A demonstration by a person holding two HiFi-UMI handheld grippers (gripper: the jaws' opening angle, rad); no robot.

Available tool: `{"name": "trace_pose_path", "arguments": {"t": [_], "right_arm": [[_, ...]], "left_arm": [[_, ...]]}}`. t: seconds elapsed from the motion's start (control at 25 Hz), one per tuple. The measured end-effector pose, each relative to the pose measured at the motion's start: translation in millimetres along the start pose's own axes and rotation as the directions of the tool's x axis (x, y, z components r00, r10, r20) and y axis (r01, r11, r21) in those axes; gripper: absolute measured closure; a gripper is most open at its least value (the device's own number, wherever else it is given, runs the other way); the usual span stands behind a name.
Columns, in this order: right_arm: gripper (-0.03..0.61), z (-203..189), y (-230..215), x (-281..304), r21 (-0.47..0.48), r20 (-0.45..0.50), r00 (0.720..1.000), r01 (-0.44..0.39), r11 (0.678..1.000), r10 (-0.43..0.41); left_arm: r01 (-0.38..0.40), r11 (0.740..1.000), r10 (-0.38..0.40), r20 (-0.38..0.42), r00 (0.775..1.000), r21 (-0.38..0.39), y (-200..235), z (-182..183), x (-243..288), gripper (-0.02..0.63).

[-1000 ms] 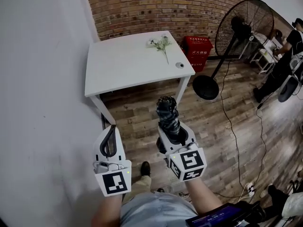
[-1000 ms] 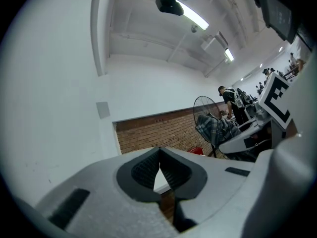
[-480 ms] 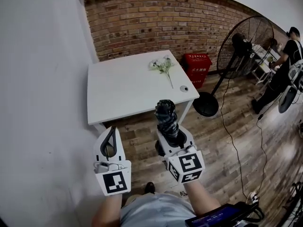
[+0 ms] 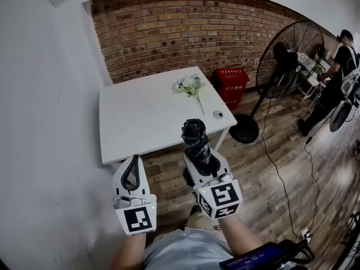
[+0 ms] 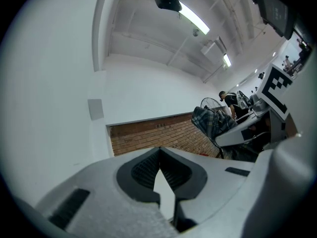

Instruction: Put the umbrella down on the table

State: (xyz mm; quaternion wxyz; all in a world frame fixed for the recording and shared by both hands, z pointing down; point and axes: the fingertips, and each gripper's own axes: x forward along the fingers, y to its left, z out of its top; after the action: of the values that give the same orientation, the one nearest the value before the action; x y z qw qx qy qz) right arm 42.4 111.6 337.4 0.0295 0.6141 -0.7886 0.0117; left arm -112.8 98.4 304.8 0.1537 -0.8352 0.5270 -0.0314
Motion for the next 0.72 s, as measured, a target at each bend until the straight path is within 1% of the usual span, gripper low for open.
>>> {"name": "trace_pose_path", "arguments": {"t": [0.24,0.4,0.48,0.6,0.72], "right_arm": [[0.393,-1,-18,19,-0.004,0.004,1.0,0.016,1.0,-0.016],[0.393,-6,-37,38,-0.007,0.006,1.0,0.026,1.0,-0.026],[0.393,-10,-49,49,-0.027,-0.003,0.999,0.037,0.999,-0.037],[0.393,-17,-67,70,-0.073,-0.021,0.999,0.047,0.996,-0.048],[0.393,-23,-89,100,-0.051,-0.026,0.999,0.037,0.998,-0.038]], "left_arm": [[0.019,1.0,-0.019,-0.014,1.0,-0.005,-4,-14,26,0.606],[0.022,1.0,-0.022,-0.04,0.999,-0.005,-7,-30,49,0.606],[0.023,1.0,-0.023,-0.058,0.998,0.0,-7,-38,63,0.606],[0.0,1.0,0.002,-0.097,0.995,0.014,0,-52,87,0.606],[-0.038,0.999,0.042,-0.122,0.992,0.033,15,-65,117,0.606]]}}
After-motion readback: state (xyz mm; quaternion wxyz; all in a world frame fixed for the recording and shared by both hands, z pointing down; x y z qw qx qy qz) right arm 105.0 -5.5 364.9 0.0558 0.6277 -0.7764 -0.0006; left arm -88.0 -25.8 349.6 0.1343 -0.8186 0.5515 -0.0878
